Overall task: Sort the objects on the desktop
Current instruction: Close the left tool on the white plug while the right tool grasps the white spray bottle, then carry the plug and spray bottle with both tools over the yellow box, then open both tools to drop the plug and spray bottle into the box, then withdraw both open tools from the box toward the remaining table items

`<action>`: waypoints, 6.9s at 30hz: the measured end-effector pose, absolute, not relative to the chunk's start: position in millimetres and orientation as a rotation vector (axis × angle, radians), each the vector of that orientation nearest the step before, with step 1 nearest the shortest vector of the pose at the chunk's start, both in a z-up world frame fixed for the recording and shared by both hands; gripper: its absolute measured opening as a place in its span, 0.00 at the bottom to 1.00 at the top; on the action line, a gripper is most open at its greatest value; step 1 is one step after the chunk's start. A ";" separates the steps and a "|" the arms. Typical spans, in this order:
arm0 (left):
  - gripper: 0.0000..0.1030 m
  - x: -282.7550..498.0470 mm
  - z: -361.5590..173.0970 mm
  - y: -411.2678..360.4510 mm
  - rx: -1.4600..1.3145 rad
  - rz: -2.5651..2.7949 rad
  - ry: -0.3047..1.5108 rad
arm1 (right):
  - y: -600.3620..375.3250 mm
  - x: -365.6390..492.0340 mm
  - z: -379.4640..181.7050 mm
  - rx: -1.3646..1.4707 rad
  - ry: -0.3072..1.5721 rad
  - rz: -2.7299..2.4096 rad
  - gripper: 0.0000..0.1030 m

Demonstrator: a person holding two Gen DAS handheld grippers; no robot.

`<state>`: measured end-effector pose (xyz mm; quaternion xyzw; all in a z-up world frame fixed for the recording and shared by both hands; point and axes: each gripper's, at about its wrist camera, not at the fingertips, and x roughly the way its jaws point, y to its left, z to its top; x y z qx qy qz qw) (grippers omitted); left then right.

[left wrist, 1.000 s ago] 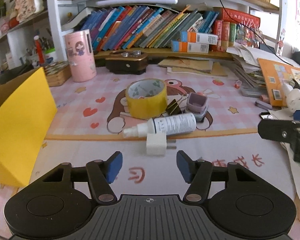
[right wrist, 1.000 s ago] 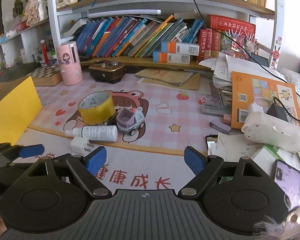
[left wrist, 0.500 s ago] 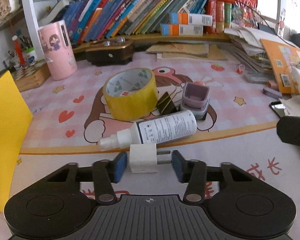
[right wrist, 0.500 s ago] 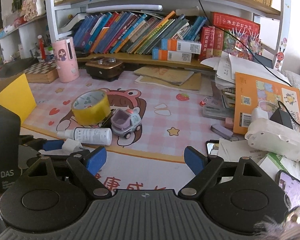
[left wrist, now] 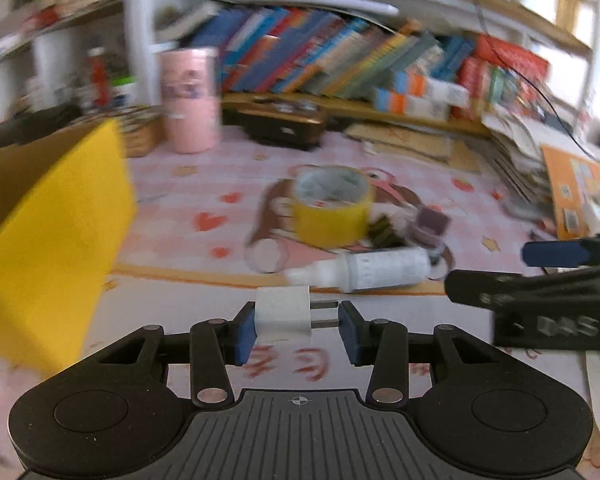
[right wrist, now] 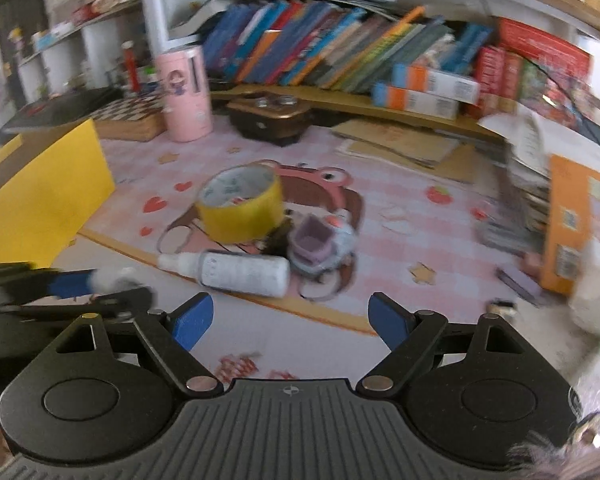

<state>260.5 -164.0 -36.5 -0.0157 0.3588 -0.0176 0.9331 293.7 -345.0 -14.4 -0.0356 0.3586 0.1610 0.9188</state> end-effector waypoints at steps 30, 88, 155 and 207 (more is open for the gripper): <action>0.40 187.7 -5.1 -120.7 -0.188 0.139 0.682 | -290.4 327.5 -61.8 -0.310 0.891 0.657 0.30; 0.40 -7.5 11.5 72.7 -0.220 -0.038 0.633 | -115.9 38.6 2.8 -0.016 0.889 0.580 0.29; 0.40 254.9 18.8 111.4 -0.029 0.188 0.599 | 8.8 354.2 41.8 -0.350 0.705 0.818 0.29; 0.67 166.2 60.2 102.0 -0.053 0.155 0.525 | -63.8 248.9 84.8 -0.092 0.599 0.585 0.36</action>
